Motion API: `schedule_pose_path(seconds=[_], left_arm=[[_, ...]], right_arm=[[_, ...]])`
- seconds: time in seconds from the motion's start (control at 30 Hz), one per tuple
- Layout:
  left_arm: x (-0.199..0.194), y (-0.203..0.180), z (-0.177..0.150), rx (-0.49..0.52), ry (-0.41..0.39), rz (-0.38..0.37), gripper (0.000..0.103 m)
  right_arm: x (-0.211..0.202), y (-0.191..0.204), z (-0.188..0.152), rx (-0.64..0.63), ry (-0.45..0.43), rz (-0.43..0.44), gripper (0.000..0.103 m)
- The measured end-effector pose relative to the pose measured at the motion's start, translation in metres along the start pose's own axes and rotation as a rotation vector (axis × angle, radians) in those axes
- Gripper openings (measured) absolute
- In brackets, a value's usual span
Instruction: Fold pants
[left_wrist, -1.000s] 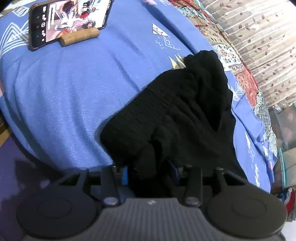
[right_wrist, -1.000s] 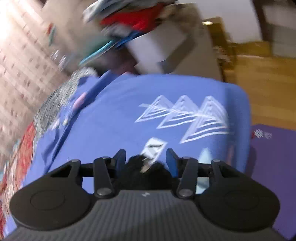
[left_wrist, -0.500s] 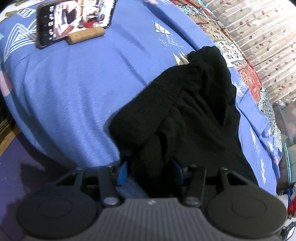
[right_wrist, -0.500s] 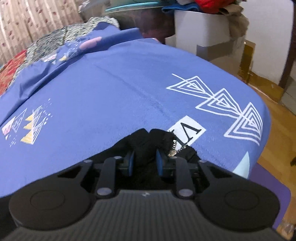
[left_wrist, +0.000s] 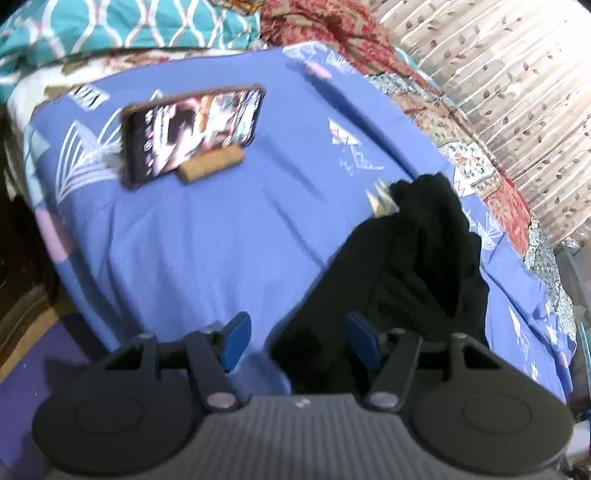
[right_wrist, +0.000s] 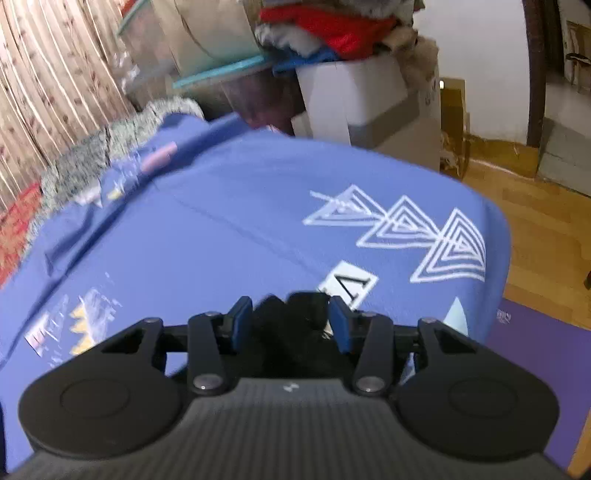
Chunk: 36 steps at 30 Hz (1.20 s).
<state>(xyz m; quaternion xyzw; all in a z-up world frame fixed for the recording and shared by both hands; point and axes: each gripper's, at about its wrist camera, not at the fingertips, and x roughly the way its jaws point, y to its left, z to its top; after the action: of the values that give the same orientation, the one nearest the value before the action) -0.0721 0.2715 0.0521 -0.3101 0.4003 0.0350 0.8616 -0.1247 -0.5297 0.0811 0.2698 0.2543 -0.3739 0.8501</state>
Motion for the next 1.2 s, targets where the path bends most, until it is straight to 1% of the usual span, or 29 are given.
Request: schedule_pose_path(seconds=[0.13,0.23,0.37,0.53,0.6,0.67,0.73,0.83,0.9,0.97,1.03,1.07,1.1,1.13,1.17,1.2], left_arm=[[0.008,-0.018,0.010,0.034,-0.018,-0.038,0.058],[0.018,-0.035,0.012,0.071,-0.023,-0.071,0.058],[0.034,-0.057,0.004,0.103,0.007,-0.130,0.058],[0.054,-0.076,0.001,0.157,0.028,-0.147,0.058],[0.059,-0.081,0.006,0.176,0.026,-0.150,0.058],[0.063,-0.089,0.016,0.213,0.011,-0.142,0.058],[0.067,-0.100,0.031,0.262,-0.021,-0.130,0.058],[0.073,-0.120,0.056,0.333,-0.075,-0.127,0.058],[0.081,-0.136,0.071,0.379,-0.105,-0.131,0.062],[0.095,-0.152,0.083,0.415,-0.123,-0.124,0.068],[0.111,-0.165,0.091,0.441,-0.122,-0.123,0.071],[0.120,-0.171,0.094,0.455,-0.119,-0.123,0.071],[0.129,-0.175,0.095,0.464,-0.115,-0.117,0.069],[0.138,-0.178,0.095,0.473,-0.111,-0.110,0.057],[0.147,-0.179,0.095,0.481,-0.096,-0.107,0.031],[0.155,-0.179,0.094,0.481,-0.070,-0.108,0.018]], right_arm=[[-0.016,0.020,0.002,-0.024,-0.034,0.061,0.048],[-0.022,0.043,0.001,-0.066,-0.017,0.138,0.048],[-0.027,0.083,-0.013,-0.159,0.034,0.245,0.048],[-0.027,0.139,-0.041,-0.305,0.120,0.364,0.048],[-0.027,0.159,-0.055,-0.363,0.153,0.401,0.048],[-0.026,0.178,-0.072,-0.427,0.190,0.426,0.048],[-0.022,0.192,-0.089,-0.477,0.228,0.441,0.048],[-0.019,0.205,-0.114,-0.518,0.283,0.447,0.048],[-0.017,0.209,-0.127,-0.540,0.318,0.445,0.048],[-0.018,0.214,-0.140,-0.573,0.337,0.436,0.048],[-0.023,0.219,-0.148,-0.610,0.329,0.428,0.049],[-0.025,0.221,-0.150,-0.625,0.324,0.427,0.049],[-0.026,0.224,-0.149,-0.636,0.323,0.431,0.049],[-0.026,0.225,-0.147,-0.638,0.325,0.438,0.049],[-0.027,0.229,-0.144,-0.642,0.323,0.447,0.049],[-0.028,0.236,-0.140,-0.654,0.315,0.458,0.049]])
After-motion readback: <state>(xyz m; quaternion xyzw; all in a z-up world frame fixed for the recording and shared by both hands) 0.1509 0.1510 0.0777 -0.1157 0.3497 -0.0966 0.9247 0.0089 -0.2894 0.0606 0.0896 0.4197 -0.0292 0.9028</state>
